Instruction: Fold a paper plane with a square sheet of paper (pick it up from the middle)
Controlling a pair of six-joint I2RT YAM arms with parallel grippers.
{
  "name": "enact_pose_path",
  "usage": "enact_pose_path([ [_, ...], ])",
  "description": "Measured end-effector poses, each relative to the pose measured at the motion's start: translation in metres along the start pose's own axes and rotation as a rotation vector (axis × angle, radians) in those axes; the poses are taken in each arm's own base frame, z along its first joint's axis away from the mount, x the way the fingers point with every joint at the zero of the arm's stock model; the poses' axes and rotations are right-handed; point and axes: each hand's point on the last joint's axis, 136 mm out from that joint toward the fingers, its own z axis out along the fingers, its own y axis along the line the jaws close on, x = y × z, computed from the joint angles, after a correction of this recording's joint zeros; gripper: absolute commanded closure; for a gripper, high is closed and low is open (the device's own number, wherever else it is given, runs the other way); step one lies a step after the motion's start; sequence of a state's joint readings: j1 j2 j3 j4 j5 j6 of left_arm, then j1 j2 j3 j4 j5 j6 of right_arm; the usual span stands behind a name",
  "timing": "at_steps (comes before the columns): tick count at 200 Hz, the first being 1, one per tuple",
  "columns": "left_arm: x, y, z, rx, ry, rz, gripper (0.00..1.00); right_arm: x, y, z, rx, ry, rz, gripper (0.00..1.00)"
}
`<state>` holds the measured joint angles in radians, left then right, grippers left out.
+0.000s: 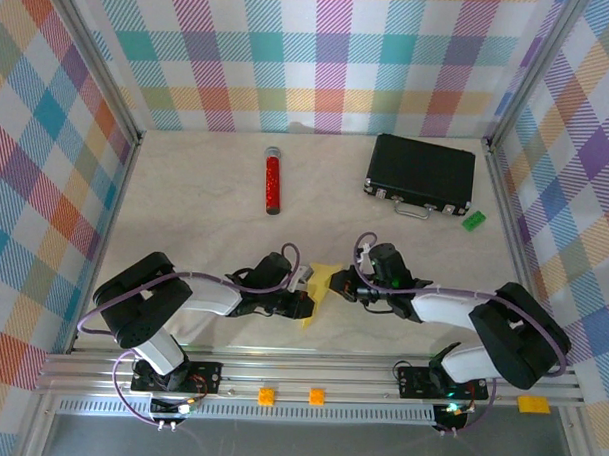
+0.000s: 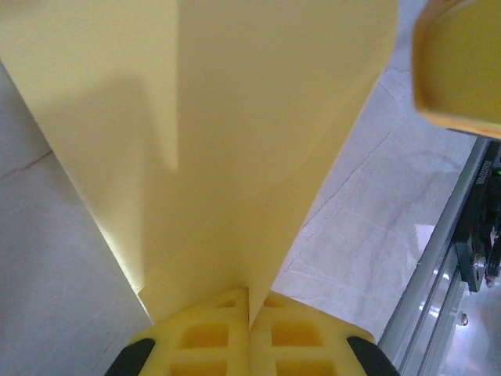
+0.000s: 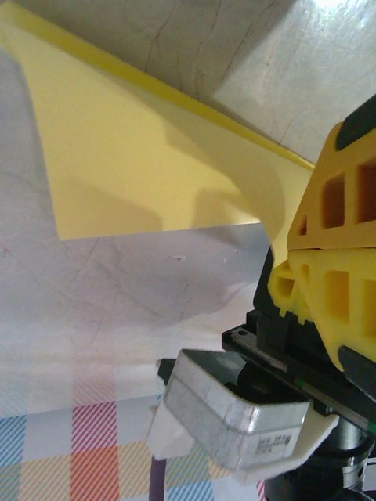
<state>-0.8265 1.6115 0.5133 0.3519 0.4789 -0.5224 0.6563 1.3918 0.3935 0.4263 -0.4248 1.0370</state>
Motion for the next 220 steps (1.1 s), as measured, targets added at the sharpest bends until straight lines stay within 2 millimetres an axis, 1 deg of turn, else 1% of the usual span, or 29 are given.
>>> enact_pose_path([
  [27, 0.000, 0.002, -0.003, 0.014, -0.031, -0.041, 1.00, 0.005, -0.010, 0.011, 0.019, 0.047, 0.024, 0.92],
  [49, 0.000, 0.002, -0.003, 0.024, -0.049, -0.071, 1.00, 0.005, -0.013, 0.019, 0.022, 0.070, 0.034, 0.92],
  [116, -0.001, 0.005, -0.007, 0.045, -0.093, -0.131, 1.00, -0.003, -0.006, 0.034, -0.013, 0.093, 0.020, 0.91],
  [146, -0.002, 0.006, -0.008, 0.051, -0.113, -0.166, 1.00, -0.003, -0.008, 0.042, -0.019, 0.111, 0.025, 0.90],
  [220, -0.003, 0.009, -0.010, 0.058, -0.139, -0.232, 1.00, -0.006, -0.005, 0.048, -0.034, 0.125, 0.024, 0.89],
])
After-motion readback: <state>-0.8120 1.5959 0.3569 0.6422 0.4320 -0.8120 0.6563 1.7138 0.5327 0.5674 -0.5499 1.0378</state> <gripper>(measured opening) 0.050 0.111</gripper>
